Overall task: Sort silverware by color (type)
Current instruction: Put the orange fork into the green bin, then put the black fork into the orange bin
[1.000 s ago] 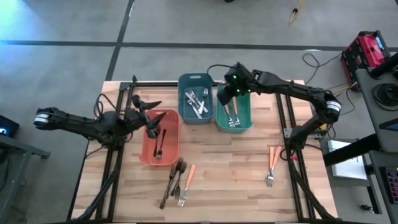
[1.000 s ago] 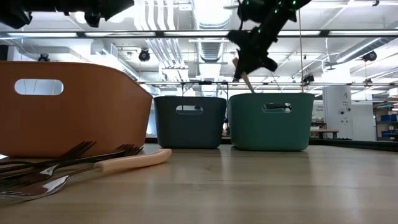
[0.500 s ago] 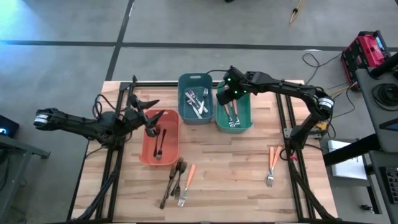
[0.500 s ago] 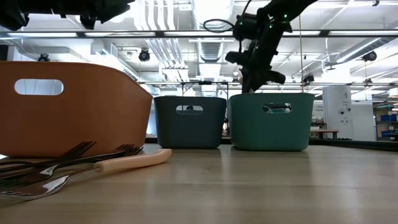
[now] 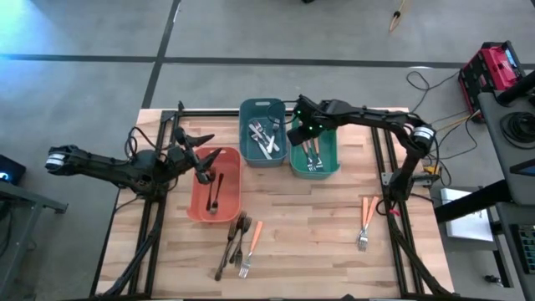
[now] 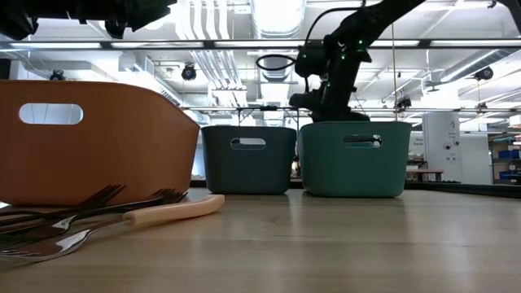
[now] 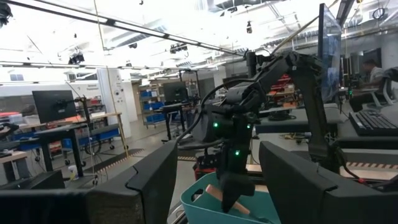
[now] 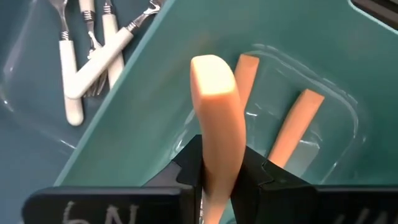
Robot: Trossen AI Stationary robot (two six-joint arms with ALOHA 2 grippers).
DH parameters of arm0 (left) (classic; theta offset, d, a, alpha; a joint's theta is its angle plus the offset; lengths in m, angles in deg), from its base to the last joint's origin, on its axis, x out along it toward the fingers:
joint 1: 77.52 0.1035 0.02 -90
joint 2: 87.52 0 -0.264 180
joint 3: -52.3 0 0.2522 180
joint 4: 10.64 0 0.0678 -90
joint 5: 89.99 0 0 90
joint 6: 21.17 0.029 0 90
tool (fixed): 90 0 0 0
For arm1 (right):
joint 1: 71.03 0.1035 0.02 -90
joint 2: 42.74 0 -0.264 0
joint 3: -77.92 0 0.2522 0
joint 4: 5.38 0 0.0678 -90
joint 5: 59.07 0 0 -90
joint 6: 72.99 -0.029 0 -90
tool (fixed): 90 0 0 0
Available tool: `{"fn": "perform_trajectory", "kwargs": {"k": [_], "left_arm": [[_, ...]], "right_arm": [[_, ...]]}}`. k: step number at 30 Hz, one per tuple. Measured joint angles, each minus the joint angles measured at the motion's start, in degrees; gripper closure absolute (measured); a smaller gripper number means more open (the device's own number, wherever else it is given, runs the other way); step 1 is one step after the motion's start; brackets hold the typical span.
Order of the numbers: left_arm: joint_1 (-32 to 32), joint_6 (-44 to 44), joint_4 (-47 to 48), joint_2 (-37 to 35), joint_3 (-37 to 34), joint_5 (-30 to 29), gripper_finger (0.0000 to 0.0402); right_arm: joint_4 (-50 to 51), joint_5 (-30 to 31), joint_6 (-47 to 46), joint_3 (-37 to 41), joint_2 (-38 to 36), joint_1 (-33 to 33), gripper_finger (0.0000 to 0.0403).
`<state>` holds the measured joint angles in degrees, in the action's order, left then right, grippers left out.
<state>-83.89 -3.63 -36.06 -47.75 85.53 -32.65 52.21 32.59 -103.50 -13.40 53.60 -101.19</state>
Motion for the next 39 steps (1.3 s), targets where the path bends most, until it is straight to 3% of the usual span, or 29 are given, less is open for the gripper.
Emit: {"fn": "perform_trajectory", "kwargs": {"k": [9,25,33,39], "left_arm": [[0.0,0.0,0.0,0.0,0.0,0.0,0.0192],[0.1,0.0,0.0,0.1,0.0,0.0,0.0192],[0.1,0.0,0.0,0.1,0.0,0.0,0.0192],[0.1,-2.1,0.1,0.8,0.0,0.0,0.0192]], "right_arm": [[0.0,3.5,0.3,0.0,0.5,0.0,0.0358],[0.0,6.0,0.6,0.0,0.5,0.0,0.03],[0.0,6.0,2.1,0.0,-2.7,0.5,0.0305],[-1.2,6.1,4.5,0.0,-7.6,4.5,0.0319]]}}
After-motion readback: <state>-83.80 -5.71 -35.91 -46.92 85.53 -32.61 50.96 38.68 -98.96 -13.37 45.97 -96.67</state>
